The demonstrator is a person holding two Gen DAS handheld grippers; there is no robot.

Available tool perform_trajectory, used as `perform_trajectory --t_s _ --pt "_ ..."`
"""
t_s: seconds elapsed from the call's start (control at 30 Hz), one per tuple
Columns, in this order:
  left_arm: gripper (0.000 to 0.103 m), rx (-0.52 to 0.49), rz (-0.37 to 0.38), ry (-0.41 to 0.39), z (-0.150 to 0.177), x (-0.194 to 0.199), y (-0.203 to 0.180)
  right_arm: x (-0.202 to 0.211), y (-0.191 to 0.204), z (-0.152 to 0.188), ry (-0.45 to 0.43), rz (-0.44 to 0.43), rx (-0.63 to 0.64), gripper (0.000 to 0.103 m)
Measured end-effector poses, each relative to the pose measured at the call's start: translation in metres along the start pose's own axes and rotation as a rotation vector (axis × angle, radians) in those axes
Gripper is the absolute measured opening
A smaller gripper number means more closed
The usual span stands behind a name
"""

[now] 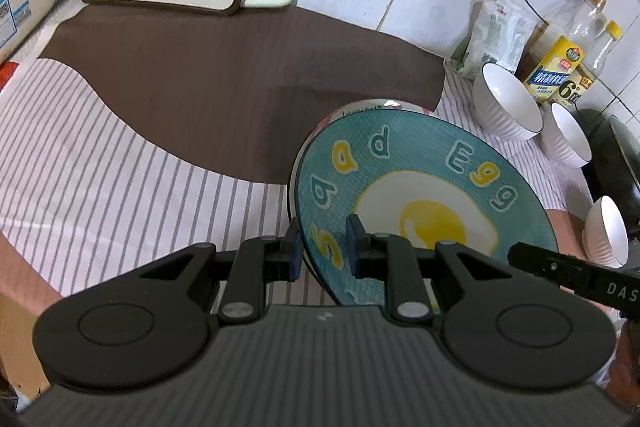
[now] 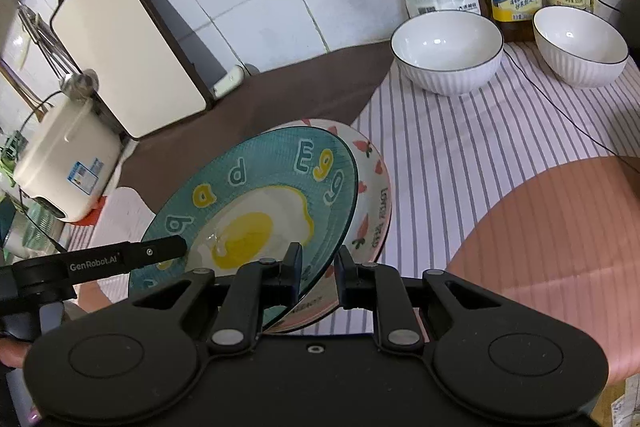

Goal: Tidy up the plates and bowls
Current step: 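Carry the teal Egg plate with the left gripper onto the bunny plate, then lower the teal Egg plate onto the plate stack and open the left gripper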

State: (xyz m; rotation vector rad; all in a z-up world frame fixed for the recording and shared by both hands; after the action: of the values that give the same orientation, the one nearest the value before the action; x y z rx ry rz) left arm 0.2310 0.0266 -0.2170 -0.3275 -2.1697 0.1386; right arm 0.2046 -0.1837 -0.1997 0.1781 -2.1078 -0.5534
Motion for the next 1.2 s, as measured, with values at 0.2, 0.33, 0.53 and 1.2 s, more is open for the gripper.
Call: perform_trajectory --t_s 0.2,0.33,0.53,1.2 --pt "0.020 0.003 0.003 0.020 0.002 -0.010 0.002 -0.006 -0.003 -0.001 0.011 0.027 0.008 0.021" --pt "0.020 0.013 -0.006 0.029 0.002 -0.015 0.003 -0.011 -0.003 -0.003 0.017 0.050 0.019 0.021" --pt "0.022 0.006 -0.047 0.038 0.001 -0.020 0.005 -0.018 0.002 -0.003 0.025 0.087 0.056 0.021" --pt "0.024 -0.110 -0.179 0.059 0.005 -0.026 -0.007 -0.033 0.009 0.004 -0.021 0.344 0.412 0.039"
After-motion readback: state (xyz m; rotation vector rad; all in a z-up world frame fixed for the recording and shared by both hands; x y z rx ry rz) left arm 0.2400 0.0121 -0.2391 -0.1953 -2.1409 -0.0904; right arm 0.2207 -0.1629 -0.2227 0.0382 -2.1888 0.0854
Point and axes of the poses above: each gripper's, at about its wrist camera, not at the fingertips, and x roughly against the way its jaws point, y to its left, z to its underside, the point moved 10 cm from there along -x, roughly the way its jaws point, and after that the axes turned 8 degrees about -x, right-handed, at the moved point
